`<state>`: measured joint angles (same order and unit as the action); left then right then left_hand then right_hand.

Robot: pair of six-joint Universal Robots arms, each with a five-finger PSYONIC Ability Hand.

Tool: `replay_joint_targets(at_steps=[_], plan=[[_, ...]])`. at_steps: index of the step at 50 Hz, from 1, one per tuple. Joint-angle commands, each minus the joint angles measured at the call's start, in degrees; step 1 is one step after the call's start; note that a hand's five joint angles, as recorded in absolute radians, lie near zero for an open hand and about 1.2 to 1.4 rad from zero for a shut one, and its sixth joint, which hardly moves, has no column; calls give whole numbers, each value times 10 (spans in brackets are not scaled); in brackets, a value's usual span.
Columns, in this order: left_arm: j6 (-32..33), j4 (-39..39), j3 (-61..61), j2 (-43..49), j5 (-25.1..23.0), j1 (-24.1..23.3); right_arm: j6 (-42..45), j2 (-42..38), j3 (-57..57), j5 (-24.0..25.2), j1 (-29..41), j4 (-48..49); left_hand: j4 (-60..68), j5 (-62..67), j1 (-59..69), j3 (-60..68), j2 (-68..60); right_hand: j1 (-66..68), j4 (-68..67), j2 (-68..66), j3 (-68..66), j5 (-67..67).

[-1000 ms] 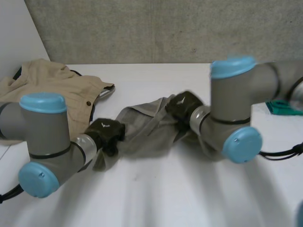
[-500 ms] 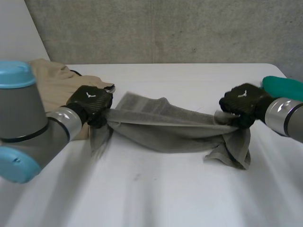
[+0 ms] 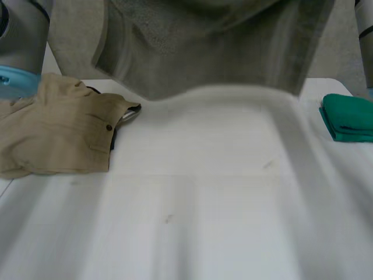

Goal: Fold the laundry.

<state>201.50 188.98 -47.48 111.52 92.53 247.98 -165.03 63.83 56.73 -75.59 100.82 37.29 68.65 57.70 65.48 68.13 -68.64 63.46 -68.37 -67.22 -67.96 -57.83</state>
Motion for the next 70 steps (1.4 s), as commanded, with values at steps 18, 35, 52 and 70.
replay_joint_targets(at_steps=[18, 35, 52, 70], plan=[[77, 60, -447, 68, -84, 16, 215, -97, 305, 181, -91, -227, 113, 123, 145, 119, -114, 165, -116, -128, -120, -122], [54, 34, -446, 18, -80, 30, 262, -34, 293, 156, -87, -310, 113, 123, 145, 119, -114, -294, 343, 331, 339, 338], [43, 28, -432, 18, -80, 32, 431, -80, 261, 159, -52, -376, 113, 123, 145, 119, -114, -240, 289, 278, 285, 284], [55, -57, -437, -62, -78, 49, 280, -4, 254, 26, -64, -329, 113, 123, 145, 119, -114, 165, -116, -128, -120, -122]])
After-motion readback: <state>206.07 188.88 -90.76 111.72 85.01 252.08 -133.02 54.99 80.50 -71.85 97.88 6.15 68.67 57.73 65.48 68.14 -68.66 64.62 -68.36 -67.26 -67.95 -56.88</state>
